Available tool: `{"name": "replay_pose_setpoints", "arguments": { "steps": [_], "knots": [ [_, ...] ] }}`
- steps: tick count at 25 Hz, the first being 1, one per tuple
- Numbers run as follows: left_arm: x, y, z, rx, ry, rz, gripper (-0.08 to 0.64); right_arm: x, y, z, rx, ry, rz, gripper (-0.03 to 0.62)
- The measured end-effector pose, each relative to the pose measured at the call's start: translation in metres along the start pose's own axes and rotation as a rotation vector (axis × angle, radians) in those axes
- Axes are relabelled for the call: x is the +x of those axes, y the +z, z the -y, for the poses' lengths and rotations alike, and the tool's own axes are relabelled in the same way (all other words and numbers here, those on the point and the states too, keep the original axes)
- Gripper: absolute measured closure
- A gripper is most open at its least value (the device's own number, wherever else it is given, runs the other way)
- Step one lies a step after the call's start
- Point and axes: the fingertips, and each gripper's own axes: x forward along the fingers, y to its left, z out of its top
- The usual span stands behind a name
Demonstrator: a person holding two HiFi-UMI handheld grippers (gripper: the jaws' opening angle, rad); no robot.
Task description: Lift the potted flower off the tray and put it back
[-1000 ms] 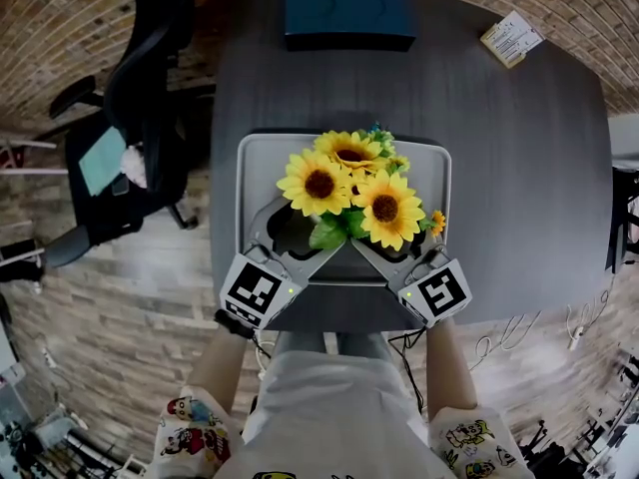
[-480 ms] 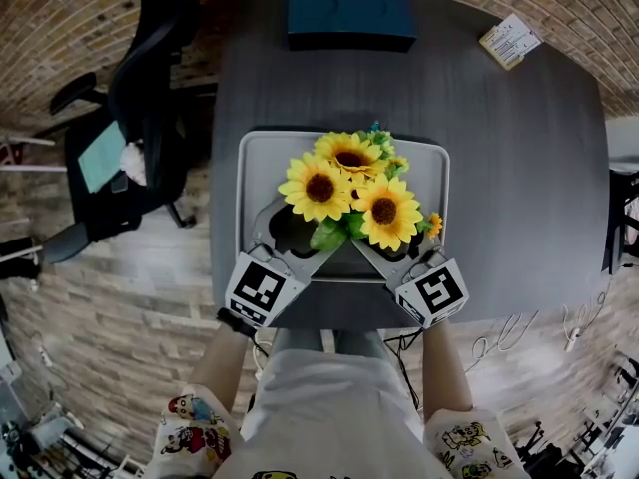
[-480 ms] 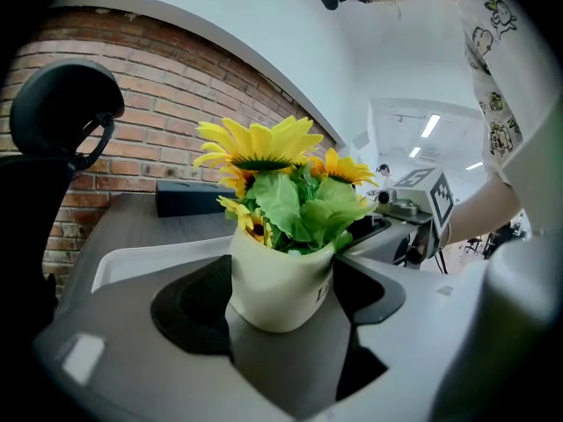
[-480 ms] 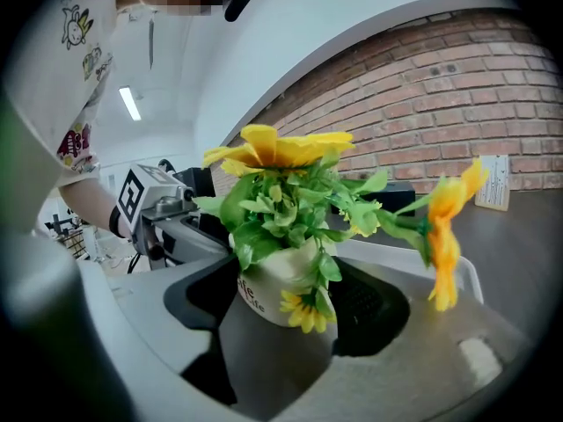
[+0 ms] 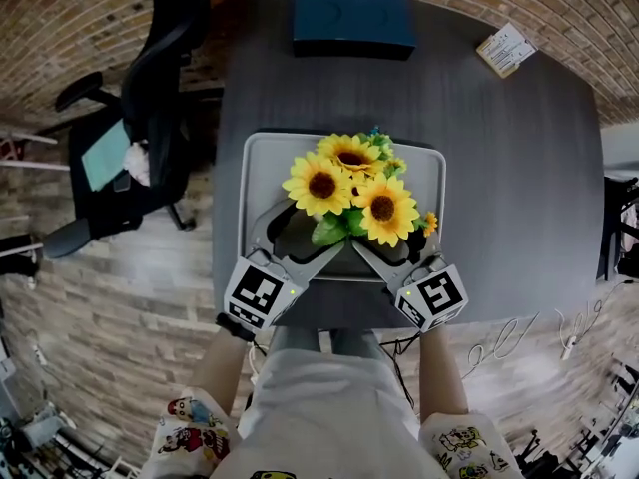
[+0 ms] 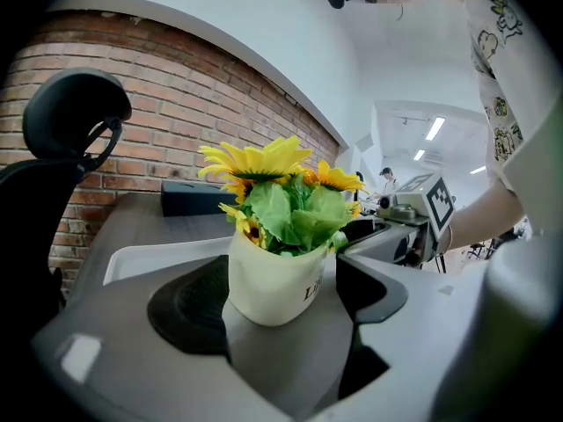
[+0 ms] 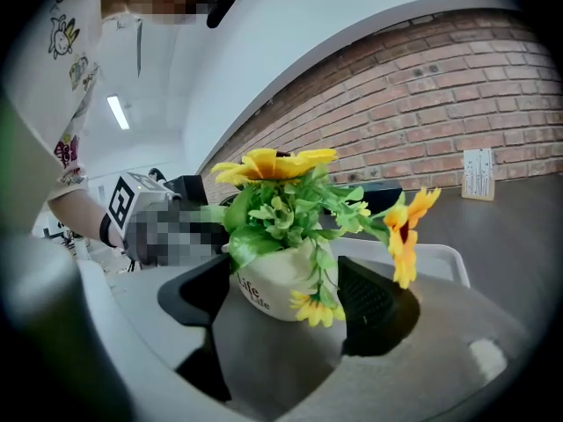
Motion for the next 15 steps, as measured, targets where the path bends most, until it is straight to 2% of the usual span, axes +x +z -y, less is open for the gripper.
{"name": "replay_pose_setpoints", "arguments": {
  "steps": [7, 15],
  "knots": [
    [-0.011, 0.011, 0.006, -0.011, 0.012, 0.027, 0.163, -0.017, 0.0, 0.0, 0.025, -0.012, -0.006, 0.185],
    [-0.029, 0.044, 0.013, 0.014, 0.033, 0.083, 0.161, -0.046, 0.028, 0.005, -0.006, -0.058, 0.042, 0.183]
  ]
}}
